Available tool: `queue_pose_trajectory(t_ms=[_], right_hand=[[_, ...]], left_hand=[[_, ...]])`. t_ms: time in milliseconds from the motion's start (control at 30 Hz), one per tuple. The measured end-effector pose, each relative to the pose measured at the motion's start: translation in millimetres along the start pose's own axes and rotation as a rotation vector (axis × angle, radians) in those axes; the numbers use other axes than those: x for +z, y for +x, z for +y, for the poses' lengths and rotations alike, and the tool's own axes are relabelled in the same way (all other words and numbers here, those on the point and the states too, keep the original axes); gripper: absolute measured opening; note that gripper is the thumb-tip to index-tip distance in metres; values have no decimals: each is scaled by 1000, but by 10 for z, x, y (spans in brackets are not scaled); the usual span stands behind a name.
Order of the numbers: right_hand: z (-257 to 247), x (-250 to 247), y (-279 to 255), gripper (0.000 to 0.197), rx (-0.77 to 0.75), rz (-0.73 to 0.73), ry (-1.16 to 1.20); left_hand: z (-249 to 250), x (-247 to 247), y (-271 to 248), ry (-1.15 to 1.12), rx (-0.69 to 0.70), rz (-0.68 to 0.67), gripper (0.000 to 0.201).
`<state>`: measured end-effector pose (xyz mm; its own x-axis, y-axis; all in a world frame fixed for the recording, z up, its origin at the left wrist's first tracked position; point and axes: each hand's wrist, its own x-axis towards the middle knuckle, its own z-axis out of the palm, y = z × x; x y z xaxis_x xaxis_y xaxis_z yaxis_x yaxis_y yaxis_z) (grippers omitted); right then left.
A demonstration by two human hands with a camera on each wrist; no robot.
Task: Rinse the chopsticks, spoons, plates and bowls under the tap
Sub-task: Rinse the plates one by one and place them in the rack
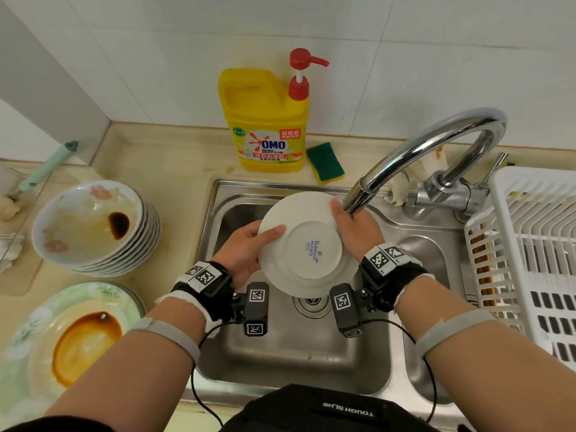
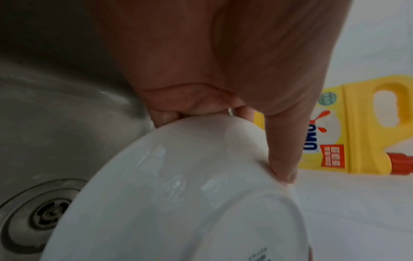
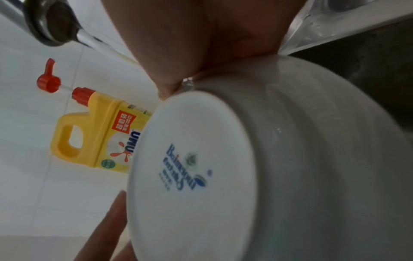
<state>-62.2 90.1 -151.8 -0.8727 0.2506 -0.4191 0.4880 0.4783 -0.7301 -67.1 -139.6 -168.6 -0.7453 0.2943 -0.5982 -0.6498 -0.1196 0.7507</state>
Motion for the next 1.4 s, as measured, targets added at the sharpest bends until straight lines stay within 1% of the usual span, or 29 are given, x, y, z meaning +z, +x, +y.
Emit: queue_pose_trajectory(t_ms=[67,167,300,400,467,533,633,667,767,900,967,1033,1067,1133,1167,1267,1300,1333,1400], right_hand=[[-65,-22,-28,37,-1,-14,-55],[-107,-38,-64,36,-12,-24,-60],[-18,21,-68,48,-11,-12,96],[61,79,-93,57,86,-42,223],[68,120,-121,60,156,-64,279],[64,144,-123,62,175,-62,301],[31,125,-106,50,154,-36,270],[15,111,-94,49,139,-28,247],[-52,85,-60,53,65,24,165],[-91,36,-46,41,-3,25,124],[-39,20,-32,44,-6,44,175],[22,17,-40,49,31,47,210],[57,24,-51,49,57,28,234],[77,38,-109,42,88,-27,336],[83,47,-133,44,98,-50,381],[114,78,-127,66,79,-58,430],[119,80,-120,70,62,-55,457],[116,77,-117,68,43,-54,481],[74,61,-135,60,6,-60,513]], left_hand=[[17,19,2,62,25,17,44],[39,35,4,81,58,14,51],[42,25,-16,19,46,-32,55],[-18,-8,-20,-61,15,-37,54],[-58,-37,-11,-128,-15,-35,54],[-77,-67,-1,-158,-26,-24,53],[-68,-97,23,-150,-15,-27,51],[-50,-93,27,-132,-6,-17,51],[14,-36,45,-28,44,54,54],[19,41,37,0,59,65,57],[5,50,31,-22,48,71,55],[6,54,11,-65,11,69,53],[9,58,0,-88,-9,56,51],[2,67,-10,-117,-32,25,42],[-14,66,-5,-128,-36,11,40],[-55,46,21,-170,-66,-8,43],[-70,43,34,-178,-79,-7,45],[-86,41,46,-184,-94,5,46],[-110,41,85,-200,-119,79,44]])
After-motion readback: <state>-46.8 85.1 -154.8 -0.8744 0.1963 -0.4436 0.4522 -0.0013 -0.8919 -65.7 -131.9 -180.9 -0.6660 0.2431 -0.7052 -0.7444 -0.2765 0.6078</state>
